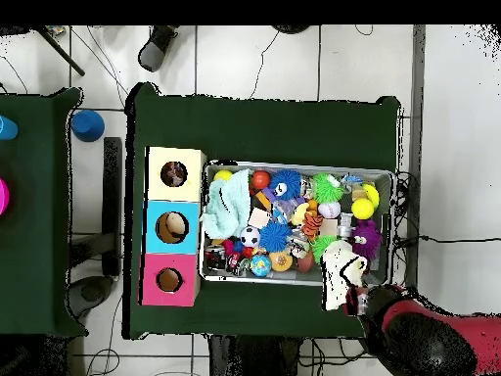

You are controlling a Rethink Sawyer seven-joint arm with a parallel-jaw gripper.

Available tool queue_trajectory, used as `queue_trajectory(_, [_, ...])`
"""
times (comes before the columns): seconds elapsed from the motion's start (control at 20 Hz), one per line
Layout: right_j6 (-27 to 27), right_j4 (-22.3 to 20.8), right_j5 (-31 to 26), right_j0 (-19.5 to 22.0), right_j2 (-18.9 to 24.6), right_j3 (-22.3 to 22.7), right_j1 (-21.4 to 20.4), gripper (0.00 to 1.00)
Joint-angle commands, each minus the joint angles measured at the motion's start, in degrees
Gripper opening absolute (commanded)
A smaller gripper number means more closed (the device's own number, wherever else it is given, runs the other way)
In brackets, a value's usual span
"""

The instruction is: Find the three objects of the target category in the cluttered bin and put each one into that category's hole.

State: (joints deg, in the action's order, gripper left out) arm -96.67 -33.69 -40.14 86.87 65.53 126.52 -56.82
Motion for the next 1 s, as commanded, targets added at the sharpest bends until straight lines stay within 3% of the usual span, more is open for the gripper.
queue_trajectory(0.05, [19.01,-3.65,-8.13,1.04,1.26,0.71,4.07,0.00])
queue_trajectory(0.3, [18.83,-3.61,-8.13,1.28,1.76,0.22,4.84,0.00])
queue_trajectory(0.35, [18.12,-3.87,-8.61,0.92,1.36,0.07,4.56,1.00])
queue_trajectory(0.65, [14.84,-3.68,-7.58,-0.37,0.69,0.19,3.91,1.00])
queue_trajectory(1.0, [15.97,-3.41,-8.25,-0.71,0.76,-1.11,4.91,1.00])
